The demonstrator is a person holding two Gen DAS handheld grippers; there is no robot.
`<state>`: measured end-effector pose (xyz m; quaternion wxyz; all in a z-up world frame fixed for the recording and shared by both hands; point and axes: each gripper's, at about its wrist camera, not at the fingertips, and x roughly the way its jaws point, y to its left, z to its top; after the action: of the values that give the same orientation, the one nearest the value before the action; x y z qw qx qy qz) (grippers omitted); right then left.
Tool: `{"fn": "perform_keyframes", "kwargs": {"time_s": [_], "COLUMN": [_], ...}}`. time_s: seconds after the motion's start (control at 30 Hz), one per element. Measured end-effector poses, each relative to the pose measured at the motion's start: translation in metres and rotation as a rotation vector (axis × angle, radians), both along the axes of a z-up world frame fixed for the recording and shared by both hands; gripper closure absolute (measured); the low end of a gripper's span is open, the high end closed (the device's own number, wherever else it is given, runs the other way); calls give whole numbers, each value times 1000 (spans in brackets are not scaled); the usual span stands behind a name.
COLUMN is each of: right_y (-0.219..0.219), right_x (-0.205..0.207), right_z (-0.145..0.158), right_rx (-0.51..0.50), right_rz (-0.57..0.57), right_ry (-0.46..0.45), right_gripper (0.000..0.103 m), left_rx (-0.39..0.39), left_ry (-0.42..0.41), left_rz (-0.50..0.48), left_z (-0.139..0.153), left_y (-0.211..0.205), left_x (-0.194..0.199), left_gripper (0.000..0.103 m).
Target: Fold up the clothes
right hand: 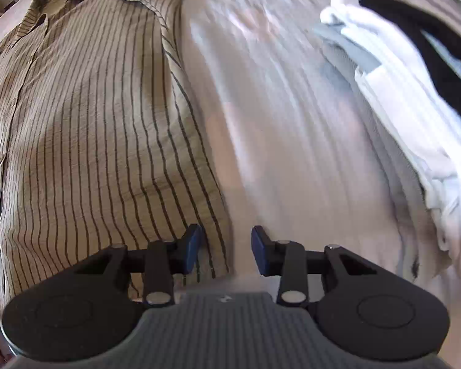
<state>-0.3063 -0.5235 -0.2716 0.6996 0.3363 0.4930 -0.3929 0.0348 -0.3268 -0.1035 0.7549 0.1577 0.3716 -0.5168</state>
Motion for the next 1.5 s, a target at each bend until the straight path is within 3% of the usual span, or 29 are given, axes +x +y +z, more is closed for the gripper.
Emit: {"fn": "perform_keyframes", "kwargs": {"time_s": [0.03, 0.13, 0.3, 0.5, 0.67, 0.8, 0.97, 1.17, 1.3, 1.5], "right_y": [0, 2, 4, 16, 24, 30, 29, 28, 23, 19], "right_x": [0, 0, -4, 3, 6, 12, 10, -3, -8, -8], "right_z": [0, 2, 10, 33, 33, 27, 20, 9, 4, -5], "right_rx": [3, 13, 24, -8, -56, -86, -95, -89, -82, -72], "right_rz": [1, 4, -21, -11, 16, 81, 112, 113, 101, 122], "right_ry": [-9, -35, -107, -151, -75, -25, -30, -68, -121, -141], "right_gripper": [66, 99, 100, 100, 100, 100, 99, 98, 97, 96], "left_rx": [0, 9, 76, 91, 161, 200, 225, 258, 313, 402], "left_ry": [-1, -15, -61, -50, 15, -59, -272, -581, -756, -1060], "left_rz": [-3, -13, -37, -96, -190, -305, -497, -665, -815, -1110], "left_z": [0, 1, 12, 37, 61, 86, 107, 103, 82, 29], "left_y": [0, 1, 6, 12, -2, -33, -89, -153, -193, -246], "left_x": [0, -3, -8, 2, 27, 35, 21, 9, 7, 10], "left_gripper": [55, 55, 55, 55, 55, 55, 55, 55, 55, 55]}}
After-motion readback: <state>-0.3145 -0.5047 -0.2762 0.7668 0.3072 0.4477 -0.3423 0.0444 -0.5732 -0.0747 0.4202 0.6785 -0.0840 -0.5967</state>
